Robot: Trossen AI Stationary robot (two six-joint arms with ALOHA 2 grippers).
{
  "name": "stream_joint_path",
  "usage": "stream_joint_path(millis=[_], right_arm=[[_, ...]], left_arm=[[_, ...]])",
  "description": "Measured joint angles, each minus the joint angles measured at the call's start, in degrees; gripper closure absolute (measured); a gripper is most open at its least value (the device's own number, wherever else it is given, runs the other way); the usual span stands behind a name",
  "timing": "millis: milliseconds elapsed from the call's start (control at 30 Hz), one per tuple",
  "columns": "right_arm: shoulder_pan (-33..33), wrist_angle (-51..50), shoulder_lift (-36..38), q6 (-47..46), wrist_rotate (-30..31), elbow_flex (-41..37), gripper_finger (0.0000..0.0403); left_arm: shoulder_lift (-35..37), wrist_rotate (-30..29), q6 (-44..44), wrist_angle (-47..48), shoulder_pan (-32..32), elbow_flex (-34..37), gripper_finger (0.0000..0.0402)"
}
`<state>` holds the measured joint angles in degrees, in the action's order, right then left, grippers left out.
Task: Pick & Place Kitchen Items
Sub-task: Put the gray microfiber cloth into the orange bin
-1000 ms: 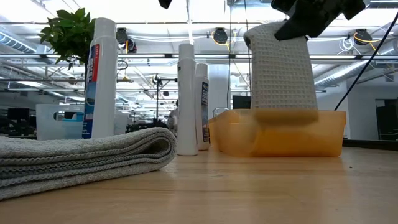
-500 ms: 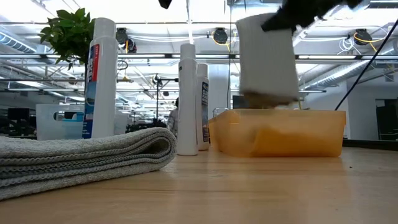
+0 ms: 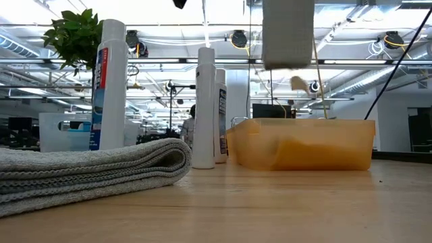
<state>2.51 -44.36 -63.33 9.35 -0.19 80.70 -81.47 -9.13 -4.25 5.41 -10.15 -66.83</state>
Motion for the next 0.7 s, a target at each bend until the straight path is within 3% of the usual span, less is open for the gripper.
stream_joint_path(millis=[267, 533, 700], right_arm=[[-0.8, -1.4, -0.9, -6.8, -0.3, -0.7, 0.0399], [-1.1, 4.9, -1.0, -7.7, -0.7, -9.8, 0.0399], [-1.1, 8.8, -1.1, -8.7, -4.5, -14.9, 0.0399]], left_arm=[[0.0, 0.0, 0.1, 0.0, 0.0, 0.0, 0.0325], [0.0, 0.0, 0.5, 0.0, 0.0, 0.0, 0.0325], [0.0, 0.0, 0.5, 0.0, 0.0, 0.0, 0.0325]])
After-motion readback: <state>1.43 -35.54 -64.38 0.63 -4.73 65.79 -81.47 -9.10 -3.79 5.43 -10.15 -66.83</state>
